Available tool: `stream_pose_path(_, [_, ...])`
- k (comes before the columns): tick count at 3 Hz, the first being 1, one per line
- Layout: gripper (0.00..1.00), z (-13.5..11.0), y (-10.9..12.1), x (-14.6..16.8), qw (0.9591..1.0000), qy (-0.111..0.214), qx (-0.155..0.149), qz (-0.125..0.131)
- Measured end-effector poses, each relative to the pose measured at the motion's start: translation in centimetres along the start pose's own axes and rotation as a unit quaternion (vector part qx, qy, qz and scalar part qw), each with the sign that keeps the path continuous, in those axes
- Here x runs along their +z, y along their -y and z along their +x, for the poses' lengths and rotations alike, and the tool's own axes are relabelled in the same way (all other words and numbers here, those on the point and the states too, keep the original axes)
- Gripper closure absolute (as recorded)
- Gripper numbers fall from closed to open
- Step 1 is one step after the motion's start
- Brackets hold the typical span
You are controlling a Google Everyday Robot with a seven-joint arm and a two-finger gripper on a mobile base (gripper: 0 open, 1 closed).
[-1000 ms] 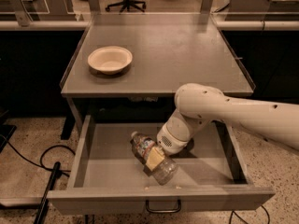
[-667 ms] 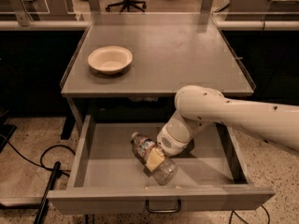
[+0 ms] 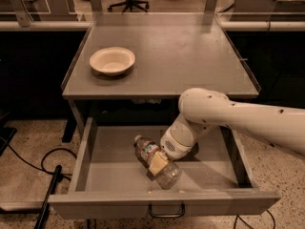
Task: Place water bottle into top drawer
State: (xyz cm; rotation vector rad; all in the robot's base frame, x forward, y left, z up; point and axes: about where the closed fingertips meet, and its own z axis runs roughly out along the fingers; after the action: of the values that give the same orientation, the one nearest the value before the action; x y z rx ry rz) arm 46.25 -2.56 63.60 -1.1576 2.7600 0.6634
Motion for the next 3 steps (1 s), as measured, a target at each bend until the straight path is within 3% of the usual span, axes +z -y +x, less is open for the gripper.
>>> stream_pose_path(3, [0.34,0.00,0.00,0.00,1.0000,0.000,0.000,0.000])
